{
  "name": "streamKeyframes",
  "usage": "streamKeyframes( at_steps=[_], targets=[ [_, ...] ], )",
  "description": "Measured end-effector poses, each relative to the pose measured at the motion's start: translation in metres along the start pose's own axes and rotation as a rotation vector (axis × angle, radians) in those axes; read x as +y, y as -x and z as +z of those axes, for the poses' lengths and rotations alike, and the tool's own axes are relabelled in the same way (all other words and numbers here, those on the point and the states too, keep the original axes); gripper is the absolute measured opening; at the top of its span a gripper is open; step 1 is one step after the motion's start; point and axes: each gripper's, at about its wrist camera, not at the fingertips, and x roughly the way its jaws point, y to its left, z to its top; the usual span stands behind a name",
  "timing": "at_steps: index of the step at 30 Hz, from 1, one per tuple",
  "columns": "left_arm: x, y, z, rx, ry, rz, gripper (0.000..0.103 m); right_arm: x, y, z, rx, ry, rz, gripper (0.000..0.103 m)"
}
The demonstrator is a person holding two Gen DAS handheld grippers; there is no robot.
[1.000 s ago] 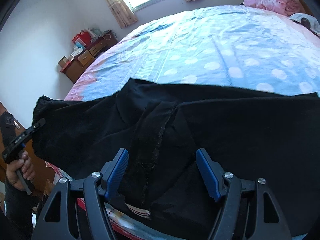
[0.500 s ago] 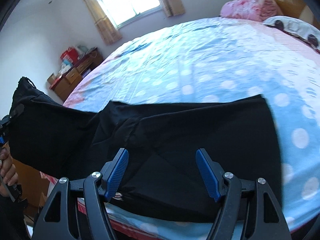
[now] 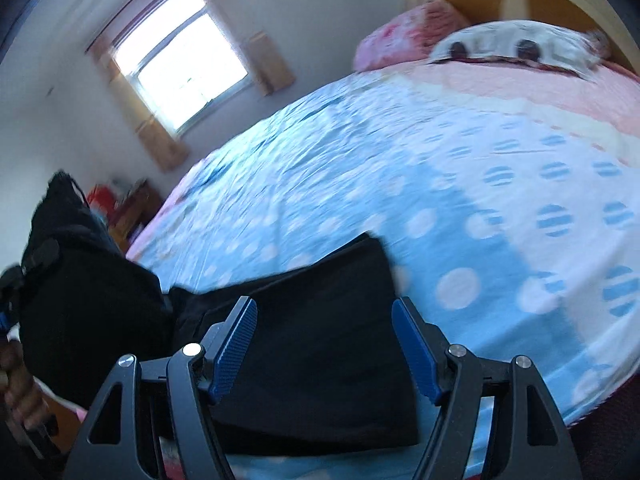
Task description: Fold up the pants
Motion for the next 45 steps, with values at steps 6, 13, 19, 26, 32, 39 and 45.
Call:
streamKeyframes(
  at_steps=[6,13,19,26,32,39,45],
  targets=[
    [-0.015,-0.065,-0.008,0.108,-0.011,-0.006,0.011,-0.034,0.011,0.009,-0.056,-0.125,-0.036,0.071],
    [-0.035,-0.124,-0.028,0.225,-0.039,-0.07,0.023,-0.044,0.011,0.009,-0.073,-0.143,-0.07,0.072],
    [-0.05,-0.088,-0.019,0.097,-0.125,-0.09,0.068,-0.056,0.012,0.008,-0.102,-0.184,-0.097,0.071],
    [0.011,-0.041,-0.041,-0.002,-0.086,0.184,0.072,-0.008,0.012,0.0,-0.1,0.016,-0.001,0.071],
    [0.059,-0.026,-0.096,0.05,0.007,0.276,0.072,0.053,0.004,-0.017,-0.016,0.284,0.046,0.069],
    [0.067,-0.022,-0.122,0.039,0.025,0.278,0.073,0.049,-0.025,-0.031,0.174,0.375,-0.067,0.043],
    [0.073,-0.019,-0.128,0.026,0.046,0.26,0.08,0.034,-0.008,-0.032,0.17,0.321,-0.08,0.028]
  ],
)
